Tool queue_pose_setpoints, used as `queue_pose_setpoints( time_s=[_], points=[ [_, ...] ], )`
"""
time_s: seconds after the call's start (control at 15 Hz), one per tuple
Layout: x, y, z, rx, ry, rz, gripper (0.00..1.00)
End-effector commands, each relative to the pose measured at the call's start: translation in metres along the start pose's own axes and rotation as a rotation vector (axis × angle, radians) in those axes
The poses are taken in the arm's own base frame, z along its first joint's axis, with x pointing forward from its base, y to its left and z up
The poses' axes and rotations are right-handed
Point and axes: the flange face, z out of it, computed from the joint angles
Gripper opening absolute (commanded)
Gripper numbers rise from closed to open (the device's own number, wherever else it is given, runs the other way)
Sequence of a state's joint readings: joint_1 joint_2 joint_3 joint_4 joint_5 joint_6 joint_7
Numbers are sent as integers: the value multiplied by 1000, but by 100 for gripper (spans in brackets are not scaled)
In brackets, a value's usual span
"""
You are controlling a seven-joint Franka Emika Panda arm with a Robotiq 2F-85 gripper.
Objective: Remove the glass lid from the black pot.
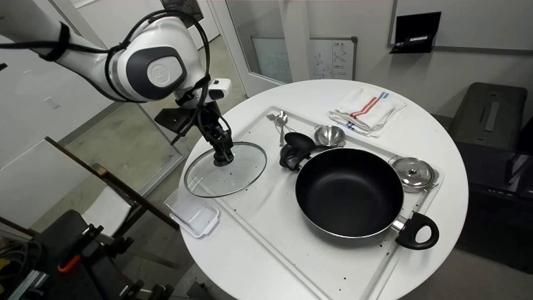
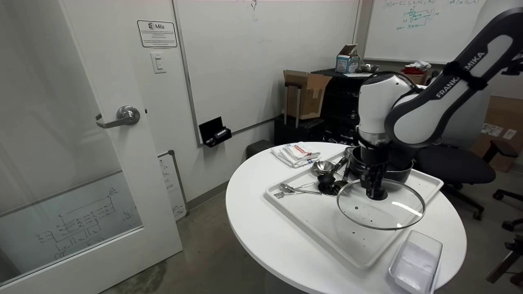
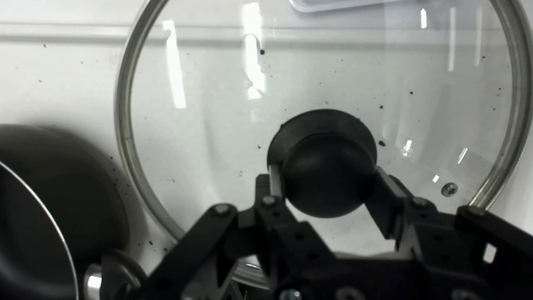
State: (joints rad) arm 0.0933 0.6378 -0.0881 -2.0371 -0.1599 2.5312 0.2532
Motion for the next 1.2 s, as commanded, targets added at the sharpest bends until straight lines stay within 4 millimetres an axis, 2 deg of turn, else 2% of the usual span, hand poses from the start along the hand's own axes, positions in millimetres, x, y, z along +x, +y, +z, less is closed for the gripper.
queue_pose_setpoints(
  time_s=[0.0, 0.2, 0.53, 0.8, 1.13],
  points=[
    [14, 10, 5, 29, -14, -32, 25],
    [21, 13, 22, 29, -19, -49, 25],
    [29, 8, 50, 24, -57, -80, 25],
    [37, 6, 65, 26, -70, -79, 25],
    [56, 11, 80, 4, -26, -46, 25]
  ],
)
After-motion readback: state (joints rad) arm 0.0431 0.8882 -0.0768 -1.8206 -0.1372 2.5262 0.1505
